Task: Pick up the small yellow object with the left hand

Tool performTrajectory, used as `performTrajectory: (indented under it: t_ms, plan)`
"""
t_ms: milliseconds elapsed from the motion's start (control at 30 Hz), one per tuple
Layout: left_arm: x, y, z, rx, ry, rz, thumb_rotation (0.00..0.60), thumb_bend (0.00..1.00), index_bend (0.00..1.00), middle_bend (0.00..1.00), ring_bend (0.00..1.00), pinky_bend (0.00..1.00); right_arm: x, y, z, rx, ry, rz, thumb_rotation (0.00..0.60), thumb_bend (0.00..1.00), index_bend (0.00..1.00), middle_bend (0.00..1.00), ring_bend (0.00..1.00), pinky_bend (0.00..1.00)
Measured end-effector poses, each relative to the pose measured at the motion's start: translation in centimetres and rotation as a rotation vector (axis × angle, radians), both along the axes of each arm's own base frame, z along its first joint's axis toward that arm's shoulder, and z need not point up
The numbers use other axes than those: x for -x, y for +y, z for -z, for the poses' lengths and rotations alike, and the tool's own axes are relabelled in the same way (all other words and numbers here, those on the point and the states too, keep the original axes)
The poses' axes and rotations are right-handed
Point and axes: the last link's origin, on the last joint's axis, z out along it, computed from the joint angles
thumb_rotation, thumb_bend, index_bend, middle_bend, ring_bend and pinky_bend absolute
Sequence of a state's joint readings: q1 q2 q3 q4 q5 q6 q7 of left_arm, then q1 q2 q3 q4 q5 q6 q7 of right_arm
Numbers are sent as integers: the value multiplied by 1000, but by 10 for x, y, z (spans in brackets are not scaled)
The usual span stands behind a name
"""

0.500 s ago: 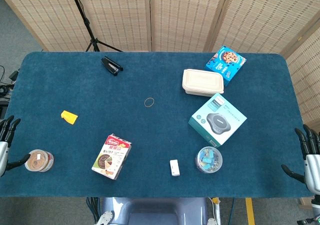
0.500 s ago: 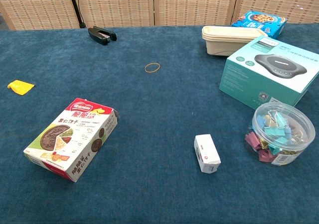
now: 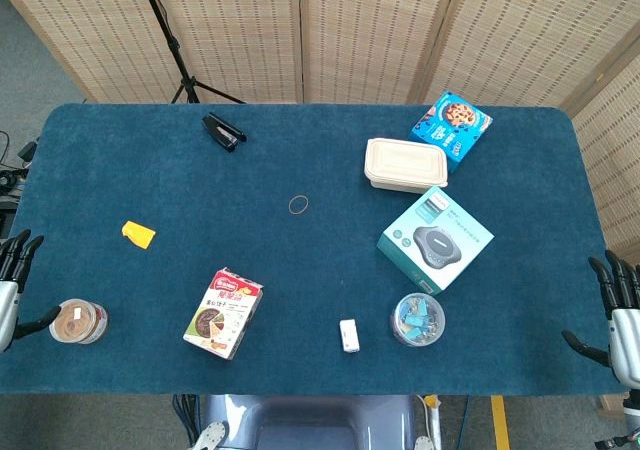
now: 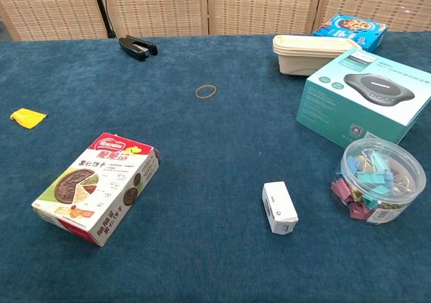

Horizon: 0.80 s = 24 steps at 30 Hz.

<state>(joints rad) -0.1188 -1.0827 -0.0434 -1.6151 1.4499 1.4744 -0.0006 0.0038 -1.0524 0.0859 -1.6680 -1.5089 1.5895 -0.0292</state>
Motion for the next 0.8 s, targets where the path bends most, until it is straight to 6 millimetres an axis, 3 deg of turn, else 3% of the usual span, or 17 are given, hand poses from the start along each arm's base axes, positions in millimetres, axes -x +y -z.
performTrajectory:
  t_ms: [367,800]
  plan:
    - [10,26,9,42,-5,-26,600,191,0,0,0,0,2,-2,1,-17,-11,14,600,0,0,0,0,0]
    - [21,90,32,107,-12,-39,600,218,0,0,0,0,4,-6,7,-42,-2,35,600,0,0,0,0,0]
